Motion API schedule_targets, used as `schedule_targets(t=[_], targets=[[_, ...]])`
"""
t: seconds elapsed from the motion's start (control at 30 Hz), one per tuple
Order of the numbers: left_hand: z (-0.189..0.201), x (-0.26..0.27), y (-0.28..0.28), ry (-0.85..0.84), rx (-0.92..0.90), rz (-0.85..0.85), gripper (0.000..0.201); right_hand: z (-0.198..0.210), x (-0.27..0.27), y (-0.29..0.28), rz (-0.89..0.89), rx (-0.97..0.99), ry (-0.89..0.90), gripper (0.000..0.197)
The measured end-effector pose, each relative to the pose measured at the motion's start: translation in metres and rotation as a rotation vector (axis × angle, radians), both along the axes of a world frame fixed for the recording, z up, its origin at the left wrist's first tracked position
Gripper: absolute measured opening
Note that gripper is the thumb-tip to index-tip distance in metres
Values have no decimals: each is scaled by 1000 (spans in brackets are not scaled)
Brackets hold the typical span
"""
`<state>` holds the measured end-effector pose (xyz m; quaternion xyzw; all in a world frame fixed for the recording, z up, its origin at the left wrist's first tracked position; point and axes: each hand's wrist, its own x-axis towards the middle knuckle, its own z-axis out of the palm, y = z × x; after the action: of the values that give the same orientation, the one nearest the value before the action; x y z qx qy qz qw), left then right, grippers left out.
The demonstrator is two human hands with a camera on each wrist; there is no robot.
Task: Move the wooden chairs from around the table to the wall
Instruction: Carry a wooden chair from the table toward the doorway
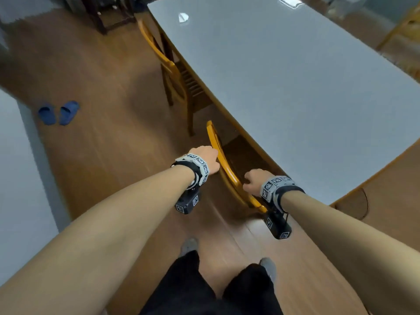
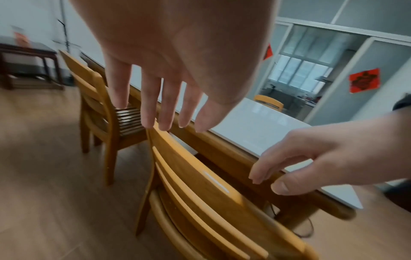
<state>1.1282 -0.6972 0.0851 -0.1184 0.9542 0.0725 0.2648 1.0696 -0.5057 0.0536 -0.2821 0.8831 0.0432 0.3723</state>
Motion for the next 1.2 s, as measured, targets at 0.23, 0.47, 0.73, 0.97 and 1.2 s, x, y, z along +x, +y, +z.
schedule_targets(t=[0.23,0.47,0.73,0.97,1.2], targets=[[-54,-17,-14,71,-47,-306,69,-37,25,-14,-173,-27,-11,38],[-116,-51,-29,95,-143,-497,64,-89,32,-16,-382,-93,53,26],[-134,-73,-30,138,-187,-559,41,-114,38,-19,-542,-139,104,17],[-125,-60,-35,158,-112,-543,39,-112,46,-19,-538,-145,104,16],[-131,-27,-41,242,-53,-438,45,-117,60,-23,-470,-142,146,17]])
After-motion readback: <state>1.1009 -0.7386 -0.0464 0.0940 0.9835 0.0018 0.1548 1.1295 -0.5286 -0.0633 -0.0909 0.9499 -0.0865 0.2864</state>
